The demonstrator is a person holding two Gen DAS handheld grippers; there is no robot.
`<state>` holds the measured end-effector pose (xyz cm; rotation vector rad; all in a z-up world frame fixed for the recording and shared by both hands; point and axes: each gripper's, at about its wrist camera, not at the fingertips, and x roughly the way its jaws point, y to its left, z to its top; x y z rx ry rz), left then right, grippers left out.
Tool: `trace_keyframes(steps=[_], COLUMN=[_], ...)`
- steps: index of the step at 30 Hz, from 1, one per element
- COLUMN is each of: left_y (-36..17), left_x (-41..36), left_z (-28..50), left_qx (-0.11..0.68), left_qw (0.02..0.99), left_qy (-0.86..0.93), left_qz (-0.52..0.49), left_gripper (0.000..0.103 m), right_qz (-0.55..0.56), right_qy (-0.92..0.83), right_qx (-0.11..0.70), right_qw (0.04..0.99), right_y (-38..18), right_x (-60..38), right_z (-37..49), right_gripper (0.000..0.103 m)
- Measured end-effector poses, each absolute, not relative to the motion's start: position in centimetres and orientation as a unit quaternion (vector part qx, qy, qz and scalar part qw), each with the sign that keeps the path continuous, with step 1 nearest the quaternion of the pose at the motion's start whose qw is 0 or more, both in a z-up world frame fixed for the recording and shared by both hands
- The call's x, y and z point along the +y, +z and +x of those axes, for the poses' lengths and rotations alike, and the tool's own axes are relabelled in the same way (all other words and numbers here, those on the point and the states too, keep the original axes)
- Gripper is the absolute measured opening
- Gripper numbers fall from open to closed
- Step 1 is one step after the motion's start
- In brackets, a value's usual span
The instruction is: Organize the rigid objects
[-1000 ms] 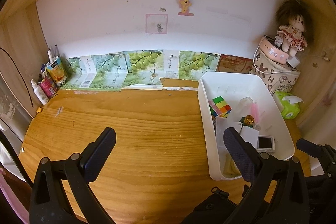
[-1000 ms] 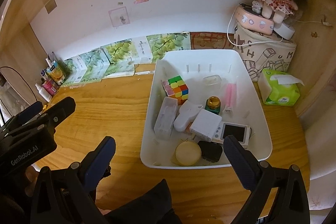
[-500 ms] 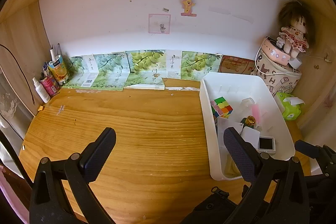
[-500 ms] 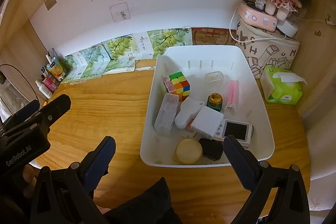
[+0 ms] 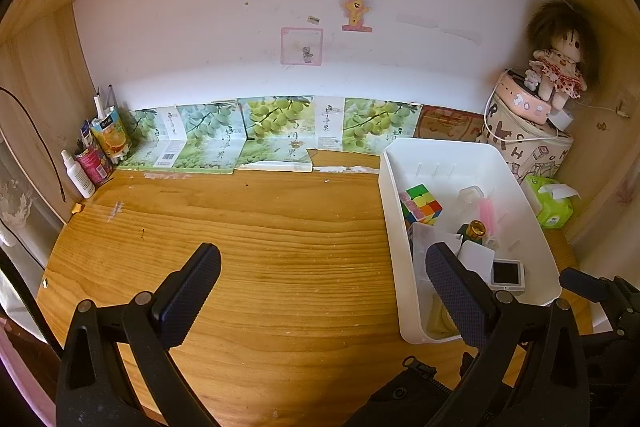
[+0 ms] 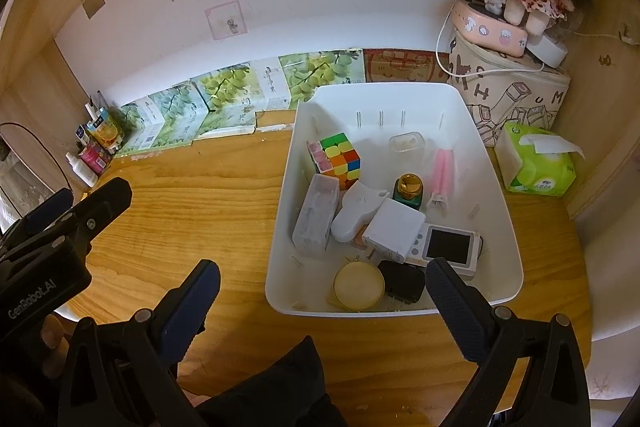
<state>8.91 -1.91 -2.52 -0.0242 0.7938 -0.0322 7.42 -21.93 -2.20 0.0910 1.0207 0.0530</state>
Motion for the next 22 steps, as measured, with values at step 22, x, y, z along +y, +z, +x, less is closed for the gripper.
trace_keyframes(steps=[22], left_y=[-2.49], left_x=[-1.86], left_z=[8.95], left_qx=[0.386], left_qw=[0.922], left_qy=[-0.015], left_qz=[-0.011], left_gripper=[0.102], right_qz=[0.044], right_qy=[0.024], right_qx=[0.493], right_qw=[0.868], right_y=[-2.44], right_x=[-21.78], right_z=[7.43], right_gripper=[0.103])
